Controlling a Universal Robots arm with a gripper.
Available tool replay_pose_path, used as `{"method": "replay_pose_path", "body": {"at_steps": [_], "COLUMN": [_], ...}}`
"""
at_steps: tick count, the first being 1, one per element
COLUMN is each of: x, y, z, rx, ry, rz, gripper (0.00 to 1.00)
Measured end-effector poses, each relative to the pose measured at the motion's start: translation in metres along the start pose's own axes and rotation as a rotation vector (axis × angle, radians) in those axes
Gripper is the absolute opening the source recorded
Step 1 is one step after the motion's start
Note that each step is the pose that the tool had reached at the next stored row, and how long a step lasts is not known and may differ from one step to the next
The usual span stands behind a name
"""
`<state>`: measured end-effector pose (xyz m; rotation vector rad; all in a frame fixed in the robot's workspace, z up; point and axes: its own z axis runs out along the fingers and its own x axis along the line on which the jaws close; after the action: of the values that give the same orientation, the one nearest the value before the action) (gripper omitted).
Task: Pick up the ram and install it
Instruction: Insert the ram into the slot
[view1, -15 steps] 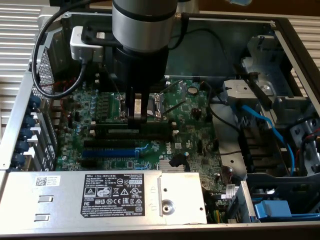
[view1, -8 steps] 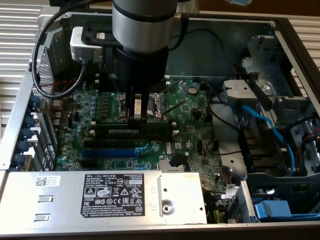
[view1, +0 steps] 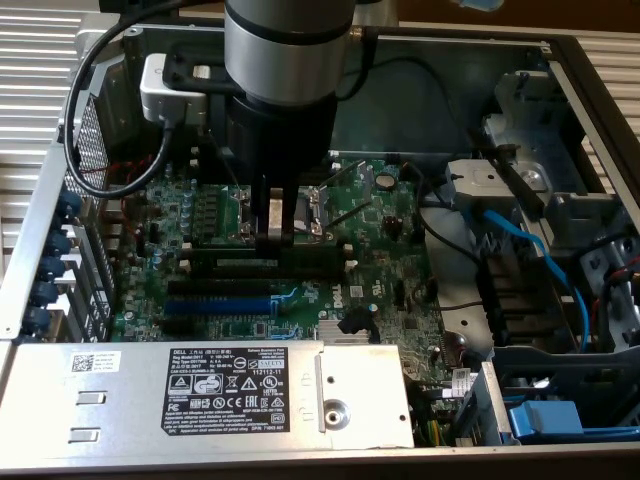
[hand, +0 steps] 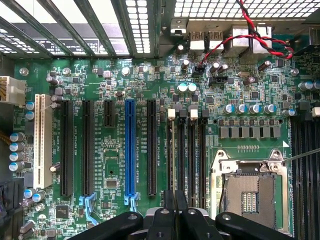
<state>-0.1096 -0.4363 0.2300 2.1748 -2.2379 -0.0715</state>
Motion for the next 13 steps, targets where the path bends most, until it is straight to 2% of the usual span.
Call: {"method": "replay_pose_path", "body": {"at_steps": [5, 6, 13], "x": [0.0000, 0.0000, 0.0000], "y": [0.0000, 0.0000, 0.0000], "z": [0.0001, 0.0000, 0.0000], "rx": [0.0001, 0.0001, 0.0000], "ry": [-0.0002, -0.0001, -0.0001], "rz": [0.000, 0.000, 0.000], "gripper": [0.13, 0.20, 0.20]}}
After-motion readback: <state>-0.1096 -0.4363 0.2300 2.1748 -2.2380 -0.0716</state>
